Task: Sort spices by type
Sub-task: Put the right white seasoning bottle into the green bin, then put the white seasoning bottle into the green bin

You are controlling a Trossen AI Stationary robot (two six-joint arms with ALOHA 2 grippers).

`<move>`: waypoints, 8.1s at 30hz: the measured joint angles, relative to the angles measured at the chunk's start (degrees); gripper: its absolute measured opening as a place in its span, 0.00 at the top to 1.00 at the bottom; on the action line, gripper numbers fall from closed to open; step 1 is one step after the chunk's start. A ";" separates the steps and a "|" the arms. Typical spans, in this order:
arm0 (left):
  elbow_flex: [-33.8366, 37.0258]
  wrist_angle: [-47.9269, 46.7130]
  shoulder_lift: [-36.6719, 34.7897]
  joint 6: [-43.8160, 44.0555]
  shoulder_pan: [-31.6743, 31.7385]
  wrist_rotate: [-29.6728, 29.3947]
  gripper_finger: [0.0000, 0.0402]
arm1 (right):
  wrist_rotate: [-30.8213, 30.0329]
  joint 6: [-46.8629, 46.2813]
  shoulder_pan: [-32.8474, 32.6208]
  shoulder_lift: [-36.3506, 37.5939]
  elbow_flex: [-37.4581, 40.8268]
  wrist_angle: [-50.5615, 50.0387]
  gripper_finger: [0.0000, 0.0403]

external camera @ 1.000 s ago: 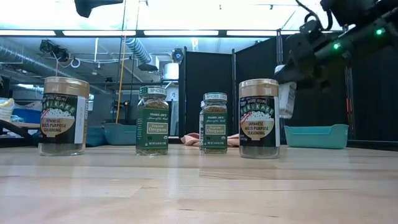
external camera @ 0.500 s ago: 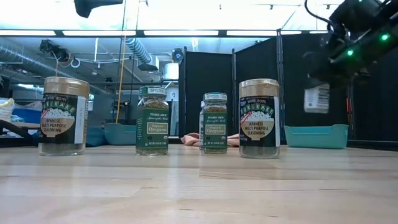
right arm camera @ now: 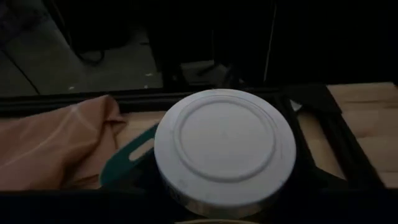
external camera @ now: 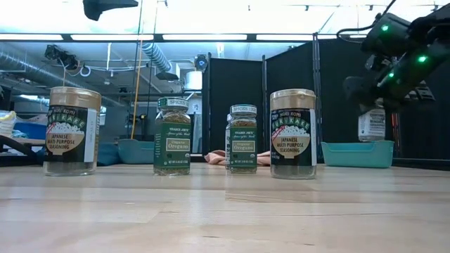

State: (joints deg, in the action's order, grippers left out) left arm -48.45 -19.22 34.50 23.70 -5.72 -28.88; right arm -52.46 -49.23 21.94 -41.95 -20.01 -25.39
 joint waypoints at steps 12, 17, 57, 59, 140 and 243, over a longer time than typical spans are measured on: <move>0.00 -0.01 0.00 -0.99 -0.01 -1.53 0.10 | 8.17 19.30 4.10 -12.83 -2.89 17.18 0.50; 0.00 -0.05 0.00 -0.98 0.00 -1.53 0.10 | 9.23 19.43 6.63 -17.33 -3.19 18.01 0.50; 0.00 -2.67 0.02 -0.91 -0.01 -1.55 0.10 | 10.66 10.09 11.20 -27.57 -3.17 26.82 0.44; 0.00 -2.72 0.02 -0.91 0.00 -1.55 0.10 | 11.30 10.68 11.20 -27.55 -3.17 26.82 0.41; -0.02 -6.02 0.00 -0.93 -0.02 -0.90 0.10 | 54.02 52.27 -9.85 -57.74 -31.91 38.11 0.18; -0.02 -4.32 5.99 1.01 0.00 -1.55 0.10 | 27.02 18.01 -9.25 -29.73 -31.87 1.16 0.50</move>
State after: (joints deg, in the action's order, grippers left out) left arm -48.47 -23.54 40.49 24.71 -5.72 -30.44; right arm -25.45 -31.21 12.69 -71.67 -51.88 -24.23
